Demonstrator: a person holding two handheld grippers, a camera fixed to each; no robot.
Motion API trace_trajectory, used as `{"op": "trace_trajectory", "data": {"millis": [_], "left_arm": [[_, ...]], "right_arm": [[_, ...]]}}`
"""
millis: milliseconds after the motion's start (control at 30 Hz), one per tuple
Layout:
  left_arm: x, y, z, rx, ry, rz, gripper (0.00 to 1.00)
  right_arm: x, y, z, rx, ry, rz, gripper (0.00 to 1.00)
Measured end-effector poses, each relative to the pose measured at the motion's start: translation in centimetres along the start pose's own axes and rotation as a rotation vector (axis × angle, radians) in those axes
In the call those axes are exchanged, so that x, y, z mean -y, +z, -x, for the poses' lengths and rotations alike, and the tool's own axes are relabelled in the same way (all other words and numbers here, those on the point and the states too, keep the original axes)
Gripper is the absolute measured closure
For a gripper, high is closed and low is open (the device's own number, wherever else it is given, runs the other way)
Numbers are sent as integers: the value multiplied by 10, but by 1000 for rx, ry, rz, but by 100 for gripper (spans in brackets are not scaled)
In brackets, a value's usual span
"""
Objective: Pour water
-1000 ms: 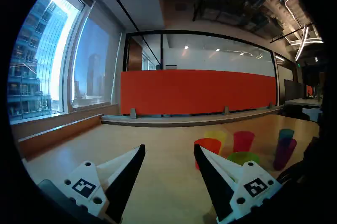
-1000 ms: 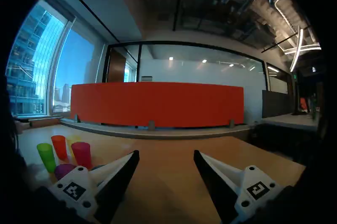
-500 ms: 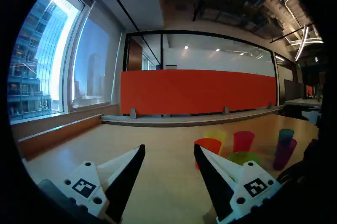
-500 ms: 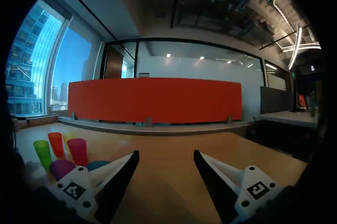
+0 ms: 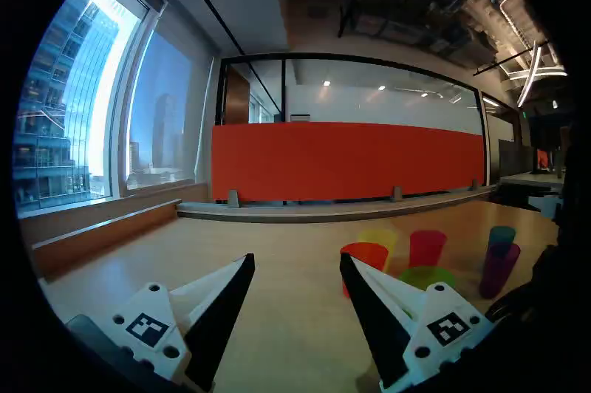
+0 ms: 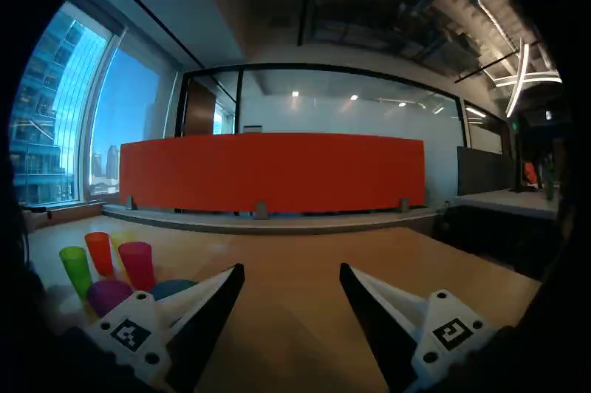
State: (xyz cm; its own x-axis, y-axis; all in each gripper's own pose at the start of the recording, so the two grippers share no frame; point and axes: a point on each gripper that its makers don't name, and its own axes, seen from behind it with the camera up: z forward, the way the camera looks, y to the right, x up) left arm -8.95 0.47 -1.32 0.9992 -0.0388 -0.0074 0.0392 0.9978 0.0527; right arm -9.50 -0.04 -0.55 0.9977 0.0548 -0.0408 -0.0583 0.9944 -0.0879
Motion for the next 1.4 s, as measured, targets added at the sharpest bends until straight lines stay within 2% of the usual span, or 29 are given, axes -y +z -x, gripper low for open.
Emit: {"op": "trace_trajectory", "data": {"millis": [1400], "left_arm": [[0, 0, 0, 0, 0, 0, 15]], "right_arm": [[1, -1, 2, 3, 0, -9, 0]]}}
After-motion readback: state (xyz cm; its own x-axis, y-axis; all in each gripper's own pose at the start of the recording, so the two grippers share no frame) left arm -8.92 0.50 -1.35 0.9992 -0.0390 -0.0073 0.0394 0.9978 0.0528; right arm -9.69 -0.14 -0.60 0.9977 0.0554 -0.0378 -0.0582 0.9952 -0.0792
